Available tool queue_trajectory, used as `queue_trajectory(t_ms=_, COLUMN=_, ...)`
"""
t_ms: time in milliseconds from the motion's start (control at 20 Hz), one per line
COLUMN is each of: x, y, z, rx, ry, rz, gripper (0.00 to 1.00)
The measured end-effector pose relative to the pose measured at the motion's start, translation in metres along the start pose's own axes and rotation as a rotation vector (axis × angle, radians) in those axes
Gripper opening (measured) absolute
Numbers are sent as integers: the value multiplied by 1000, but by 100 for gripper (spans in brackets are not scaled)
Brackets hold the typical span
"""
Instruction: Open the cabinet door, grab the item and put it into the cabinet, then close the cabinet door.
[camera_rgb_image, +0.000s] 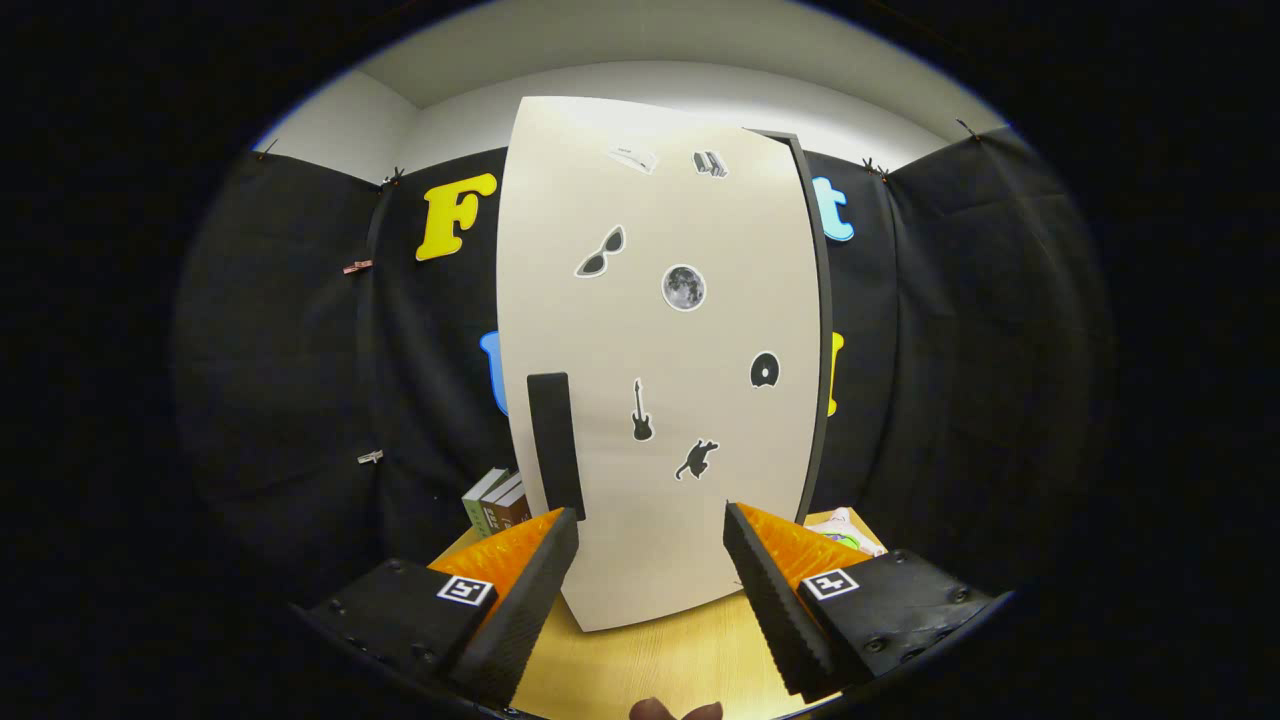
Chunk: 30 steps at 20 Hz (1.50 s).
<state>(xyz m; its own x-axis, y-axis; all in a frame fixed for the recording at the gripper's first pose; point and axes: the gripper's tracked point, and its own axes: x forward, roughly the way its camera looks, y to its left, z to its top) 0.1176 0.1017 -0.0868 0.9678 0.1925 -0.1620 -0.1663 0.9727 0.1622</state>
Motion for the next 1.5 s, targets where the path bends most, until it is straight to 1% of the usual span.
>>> queue_trajectory(t_ms=550, x=-10, y=-13, z=6, rx=8, ry=-17, rz=-28, gripper=96)
queue_trajectory(t_ms=1500, x=-30, y=-16, z=9, rx=-12, ry=-32, rz=-12, gripper=96)
